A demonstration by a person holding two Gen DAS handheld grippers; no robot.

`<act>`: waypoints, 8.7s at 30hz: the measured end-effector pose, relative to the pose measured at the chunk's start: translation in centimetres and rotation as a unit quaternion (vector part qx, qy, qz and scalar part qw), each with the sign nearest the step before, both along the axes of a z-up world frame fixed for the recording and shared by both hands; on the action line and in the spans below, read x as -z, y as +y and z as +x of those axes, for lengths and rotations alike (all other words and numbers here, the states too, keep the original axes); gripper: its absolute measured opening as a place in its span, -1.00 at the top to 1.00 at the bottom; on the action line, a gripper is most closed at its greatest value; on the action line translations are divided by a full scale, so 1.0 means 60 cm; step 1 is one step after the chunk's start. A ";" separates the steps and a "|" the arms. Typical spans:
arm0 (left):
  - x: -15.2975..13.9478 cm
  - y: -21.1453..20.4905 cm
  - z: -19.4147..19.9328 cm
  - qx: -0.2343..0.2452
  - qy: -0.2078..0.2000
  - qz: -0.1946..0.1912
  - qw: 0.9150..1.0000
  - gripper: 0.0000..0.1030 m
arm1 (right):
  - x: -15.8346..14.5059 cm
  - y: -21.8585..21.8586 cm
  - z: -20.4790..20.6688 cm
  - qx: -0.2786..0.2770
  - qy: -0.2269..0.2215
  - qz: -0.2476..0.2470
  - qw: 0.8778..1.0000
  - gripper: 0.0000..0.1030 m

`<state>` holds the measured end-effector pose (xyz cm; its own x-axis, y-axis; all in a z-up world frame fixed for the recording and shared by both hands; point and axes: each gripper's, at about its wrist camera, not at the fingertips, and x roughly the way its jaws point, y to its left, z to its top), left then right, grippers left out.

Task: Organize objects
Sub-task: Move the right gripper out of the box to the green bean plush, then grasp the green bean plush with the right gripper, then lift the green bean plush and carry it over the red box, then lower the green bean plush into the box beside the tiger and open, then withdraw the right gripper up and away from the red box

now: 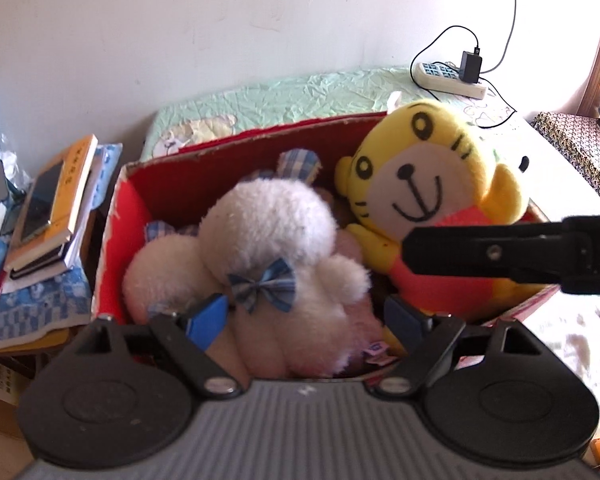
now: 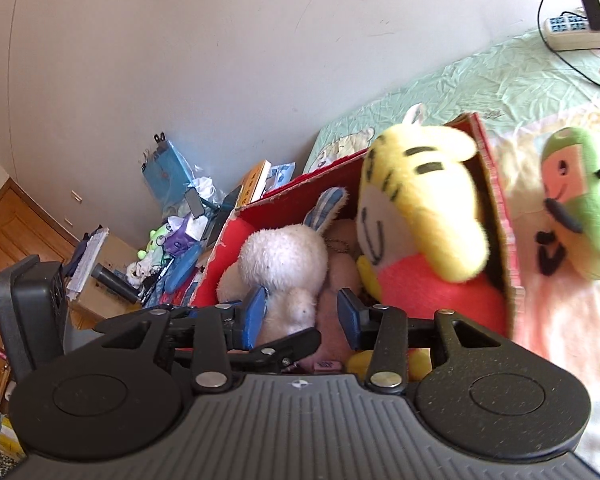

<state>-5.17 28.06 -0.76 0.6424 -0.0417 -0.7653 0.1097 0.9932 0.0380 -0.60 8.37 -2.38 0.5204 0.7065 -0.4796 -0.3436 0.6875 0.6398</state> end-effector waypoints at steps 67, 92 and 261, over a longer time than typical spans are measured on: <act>0.070 -0.402 0.121 0.056 0.049 -0.023 0.997 -0.73 | 0.139 -0.269 0.263 -0.086 0.114 -0.067 0.987 0.21; 0.128 -0.418 0.285 0.027 0.071 -0.012 0.997 -0.60 | 0.178 -0.343 0.306 -0.032 0.168 0.046 0.984 -0.14; -0.029 -0.273 0.026 -0.065 -0.002 0.027 0.998 -0.84 | -0.043 -0.201 -0.020 0.133 -0.060 -0.206 0.968 -0.35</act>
